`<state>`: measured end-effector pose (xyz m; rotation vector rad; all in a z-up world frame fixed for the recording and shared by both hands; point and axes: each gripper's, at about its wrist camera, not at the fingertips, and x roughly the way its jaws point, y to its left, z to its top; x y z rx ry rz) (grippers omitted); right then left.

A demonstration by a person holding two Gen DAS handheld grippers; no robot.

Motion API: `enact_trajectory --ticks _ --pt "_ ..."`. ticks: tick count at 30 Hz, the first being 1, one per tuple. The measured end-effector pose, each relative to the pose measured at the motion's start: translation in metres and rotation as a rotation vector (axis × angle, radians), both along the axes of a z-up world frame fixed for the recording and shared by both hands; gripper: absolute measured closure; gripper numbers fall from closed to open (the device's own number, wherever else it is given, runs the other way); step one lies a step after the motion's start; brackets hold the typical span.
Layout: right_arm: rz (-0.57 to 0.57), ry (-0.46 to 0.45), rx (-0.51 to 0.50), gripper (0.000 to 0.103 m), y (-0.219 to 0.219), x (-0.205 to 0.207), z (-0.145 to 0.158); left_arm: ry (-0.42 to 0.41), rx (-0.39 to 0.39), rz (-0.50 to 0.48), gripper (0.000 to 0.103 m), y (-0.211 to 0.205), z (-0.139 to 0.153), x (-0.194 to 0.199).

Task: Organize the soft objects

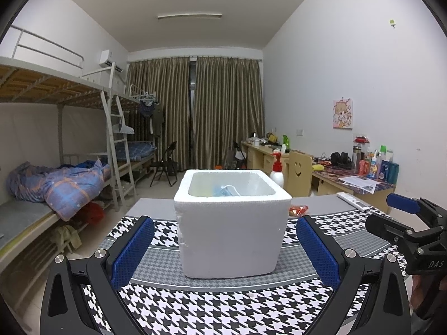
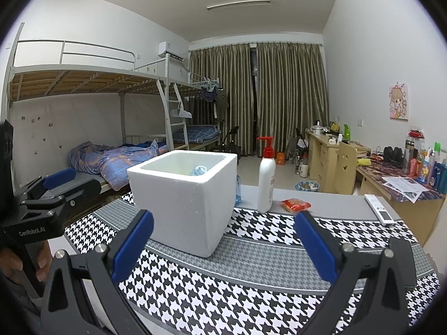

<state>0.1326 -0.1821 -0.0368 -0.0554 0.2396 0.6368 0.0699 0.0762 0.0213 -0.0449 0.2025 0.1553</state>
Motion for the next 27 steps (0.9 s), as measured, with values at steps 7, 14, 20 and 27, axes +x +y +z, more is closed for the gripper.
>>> enact_trajectory --ticks 7,14,20,27 --pt "0.001 0.013 0.004 0.001 -0.001 0.002 -0.007 0.011 0.013 0.015 0.001 0.002 -0.007 0.004" --pt "-0.009 0.021 0.004 0.001 -0.002 0.007 -0.009 0.019 0.004 0.005 0.001 0.002 -0.01 0.006" --pt "-0.017 0.021 -0.004 0.001 -0.001 0.008 -0.01 0.022 0.005 0.003 0.001 0.001 -0.011 0.005" --pt "-0.016 0.028 -0.007 0.001 0.0 0.011 -0.011 0.032 0.006 0.0 0.001 0.0 -0.013 0.007"
